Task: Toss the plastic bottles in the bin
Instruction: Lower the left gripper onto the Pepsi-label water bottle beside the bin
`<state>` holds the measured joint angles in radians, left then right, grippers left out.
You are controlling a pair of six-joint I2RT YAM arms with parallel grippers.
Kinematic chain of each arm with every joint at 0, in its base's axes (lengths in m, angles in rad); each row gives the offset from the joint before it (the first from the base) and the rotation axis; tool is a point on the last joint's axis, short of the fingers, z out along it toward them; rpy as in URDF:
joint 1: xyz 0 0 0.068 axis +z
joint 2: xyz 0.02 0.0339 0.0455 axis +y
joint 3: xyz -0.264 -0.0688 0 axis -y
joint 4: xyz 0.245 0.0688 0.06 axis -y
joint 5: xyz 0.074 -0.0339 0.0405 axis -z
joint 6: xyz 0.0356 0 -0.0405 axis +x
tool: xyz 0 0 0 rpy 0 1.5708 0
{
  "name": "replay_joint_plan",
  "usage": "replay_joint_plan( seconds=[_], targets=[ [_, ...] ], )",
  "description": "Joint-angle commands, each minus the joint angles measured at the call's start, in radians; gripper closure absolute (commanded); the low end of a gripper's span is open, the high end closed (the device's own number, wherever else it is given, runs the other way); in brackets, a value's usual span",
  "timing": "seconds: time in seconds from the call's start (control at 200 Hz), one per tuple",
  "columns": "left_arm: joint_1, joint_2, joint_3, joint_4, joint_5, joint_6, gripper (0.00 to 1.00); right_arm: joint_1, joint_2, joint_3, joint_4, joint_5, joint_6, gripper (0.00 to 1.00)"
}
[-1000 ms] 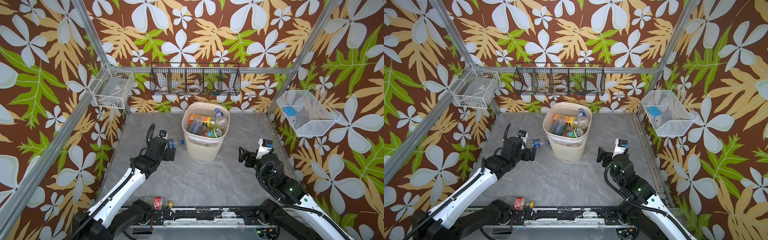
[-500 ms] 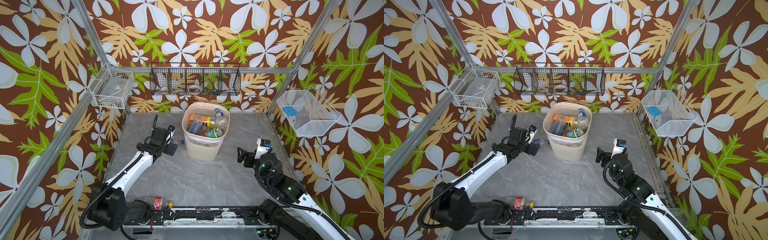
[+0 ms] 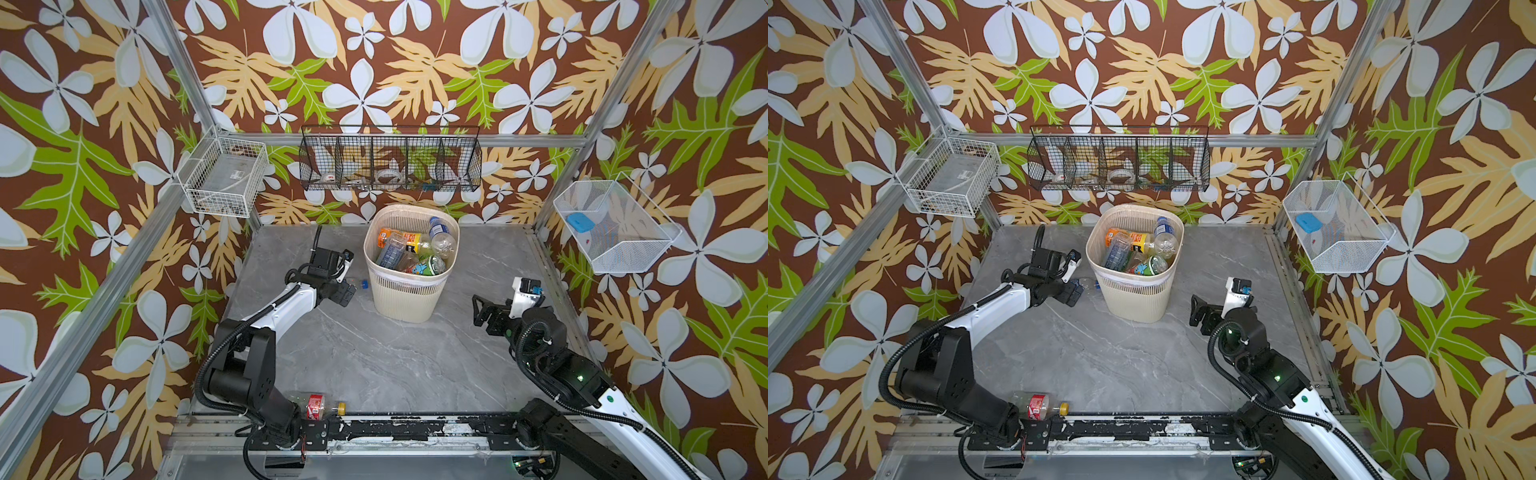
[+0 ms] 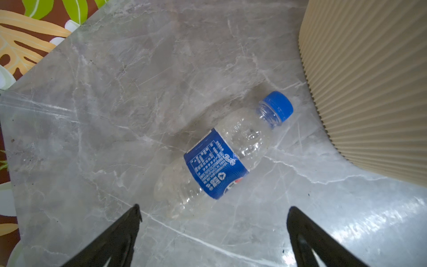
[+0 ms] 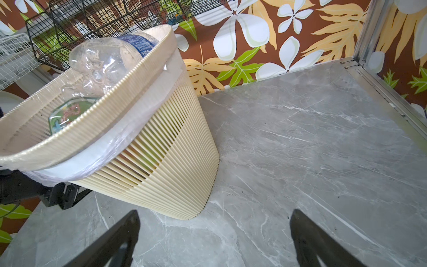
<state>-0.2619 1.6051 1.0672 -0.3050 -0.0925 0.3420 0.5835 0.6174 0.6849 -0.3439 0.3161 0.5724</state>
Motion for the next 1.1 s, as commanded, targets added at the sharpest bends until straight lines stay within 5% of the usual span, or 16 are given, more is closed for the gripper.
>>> replay_joint_plan(
  seconds=[0.0,0.561,1.096],
  targets=[
    [0.003,0.045,0.035,0.016,-0.011,0.006,0.00,0.001,-0.005,0.008,0.001,0.001,0.016,0.00],
    [0.003,0.251,0.160,-0.052,-0.014,-0.024,0.05,0.001,-0.022,0.012,-0.029,0.034,0.018,0.00],
    [0.004,0.275,0.231,-0.160,0.029,-0.103,0.51,0.001,-0.025,0.006,-0.024,0.043,0.008,0.00]
  ],
)
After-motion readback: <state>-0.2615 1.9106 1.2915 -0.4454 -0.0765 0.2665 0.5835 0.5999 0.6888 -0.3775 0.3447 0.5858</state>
